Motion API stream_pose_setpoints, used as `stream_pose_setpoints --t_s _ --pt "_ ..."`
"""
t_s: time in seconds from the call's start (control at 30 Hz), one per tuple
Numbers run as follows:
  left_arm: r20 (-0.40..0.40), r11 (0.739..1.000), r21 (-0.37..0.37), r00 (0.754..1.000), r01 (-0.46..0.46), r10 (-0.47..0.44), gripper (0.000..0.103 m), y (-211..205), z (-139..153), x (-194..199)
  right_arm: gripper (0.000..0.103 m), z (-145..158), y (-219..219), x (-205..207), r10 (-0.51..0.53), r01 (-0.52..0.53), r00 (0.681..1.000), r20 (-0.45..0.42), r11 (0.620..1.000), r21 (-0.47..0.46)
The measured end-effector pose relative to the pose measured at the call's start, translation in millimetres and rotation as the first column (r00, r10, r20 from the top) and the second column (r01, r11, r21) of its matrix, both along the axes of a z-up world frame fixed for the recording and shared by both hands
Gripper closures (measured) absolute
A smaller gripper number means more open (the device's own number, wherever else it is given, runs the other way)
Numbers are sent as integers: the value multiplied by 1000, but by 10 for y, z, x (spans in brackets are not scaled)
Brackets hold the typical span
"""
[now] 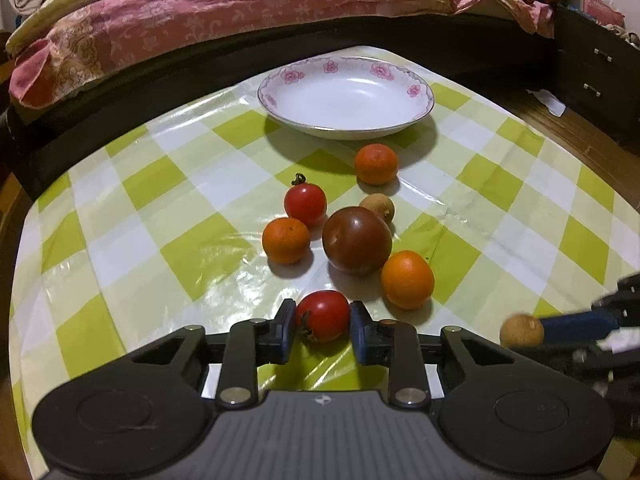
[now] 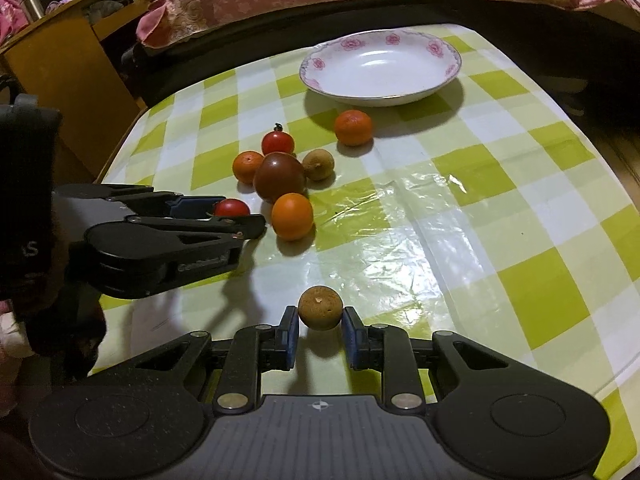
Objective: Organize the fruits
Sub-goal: 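Close the left tool on the red cherry tomato, then carry both fruits over the white plate and open both tools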
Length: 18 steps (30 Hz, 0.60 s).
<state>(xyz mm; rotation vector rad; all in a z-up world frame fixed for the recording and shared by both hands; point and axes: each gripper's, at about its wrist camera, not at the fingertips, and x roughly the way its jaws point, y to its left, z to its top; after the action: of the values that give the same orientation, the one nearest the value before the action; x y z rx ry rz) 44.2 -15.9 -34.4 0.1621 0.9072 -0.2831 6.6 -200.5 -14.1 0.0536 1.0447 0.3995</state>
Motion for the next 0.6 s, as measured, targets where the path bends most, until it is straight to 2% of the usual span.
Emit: stream_pose_setpoints --t_s 0.23,0.43,0.6 --pt "-13 1000 10 1000 -12 12 67 -32 24 -23 83 94 -57 93 -13 13 999 40 1000 0" --pt "9 998 -46 998 -54 54 67 40 221 -32 83 223 -162 212 -47 45 996 72 999 20" --pt "20 994 -98 998 -57 60 67 2 366 188 83 323 -180 398 -48 47 993 106 999 10"
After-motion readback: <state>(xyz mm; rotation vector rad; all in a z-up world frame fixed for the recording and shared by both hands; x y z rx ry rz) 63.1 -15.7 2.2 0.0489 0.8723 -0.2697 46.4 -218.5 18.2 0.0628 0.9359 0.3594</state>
